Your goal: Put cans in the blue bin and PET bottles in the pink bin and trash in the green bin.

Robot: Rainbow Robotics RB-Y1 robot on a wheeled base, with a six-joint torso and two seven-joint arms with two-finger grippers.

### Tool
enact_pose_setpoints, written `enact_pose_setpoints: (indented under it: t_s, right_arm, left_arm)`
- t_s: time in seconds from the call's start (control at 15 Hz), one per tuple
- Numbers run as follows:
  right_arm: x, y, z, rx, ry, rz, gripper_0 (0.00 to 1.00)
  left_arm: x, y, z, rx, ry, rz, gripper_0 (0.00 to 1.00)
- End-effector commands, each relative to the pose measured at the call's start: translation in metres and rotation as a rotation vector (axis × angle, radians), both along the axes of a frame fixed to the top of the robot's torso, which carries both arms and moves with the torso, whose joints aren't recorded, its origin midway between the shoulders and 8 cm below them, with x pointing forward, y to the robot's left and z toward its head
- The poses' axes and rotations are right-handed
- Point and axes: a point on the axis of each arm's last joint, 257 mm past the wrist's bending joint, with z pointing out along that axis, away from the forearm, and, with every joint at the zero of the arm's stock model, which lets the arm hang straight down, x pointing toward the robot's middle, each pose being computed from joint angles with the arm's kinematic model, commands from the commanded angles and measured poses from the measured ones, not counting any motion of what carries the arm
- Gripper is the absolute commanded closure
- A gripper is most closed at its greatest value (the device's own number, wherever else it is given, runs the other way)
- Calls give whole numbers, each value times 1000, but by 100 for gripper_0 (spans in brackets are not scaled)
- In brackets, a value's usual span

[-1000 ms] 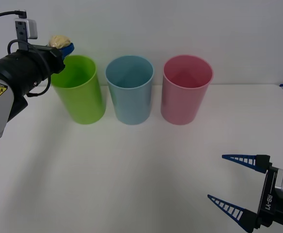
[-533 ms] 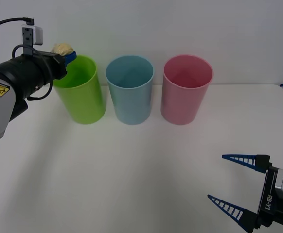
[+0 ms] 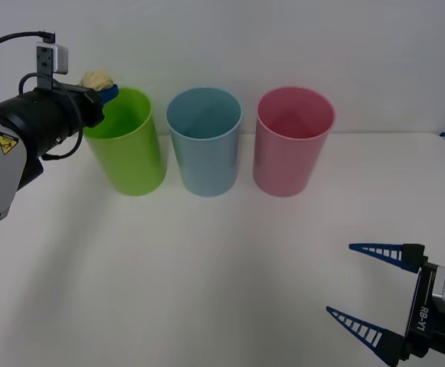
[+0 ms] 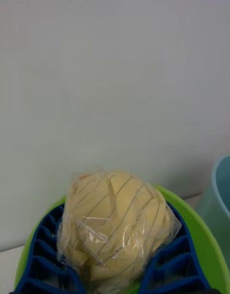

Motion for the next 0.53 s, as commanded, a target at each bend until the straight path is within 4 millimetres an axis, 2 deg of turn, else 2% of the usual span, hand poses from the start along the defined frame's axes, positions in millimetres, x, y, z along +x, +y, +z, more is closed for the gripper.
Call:
enact_pose_setpoints:
  t_s: [0.07,0.13,0.27,0.53]
  right_arm:
    - [0,0,0,0,0,0,0]
    - [0,0,0,0,0,0,0]
    - [0,0,0,0,0,0,0]
    - [0,0,0,0,0,0,0]
  left_arm:
    - [2,7,-4,33,1,19,98]
    - [3,9,-3,48,-2,26,82]
    - [3,7,-1,48,-6,23,0]
    - [2,3,0,30,-5,12,0]
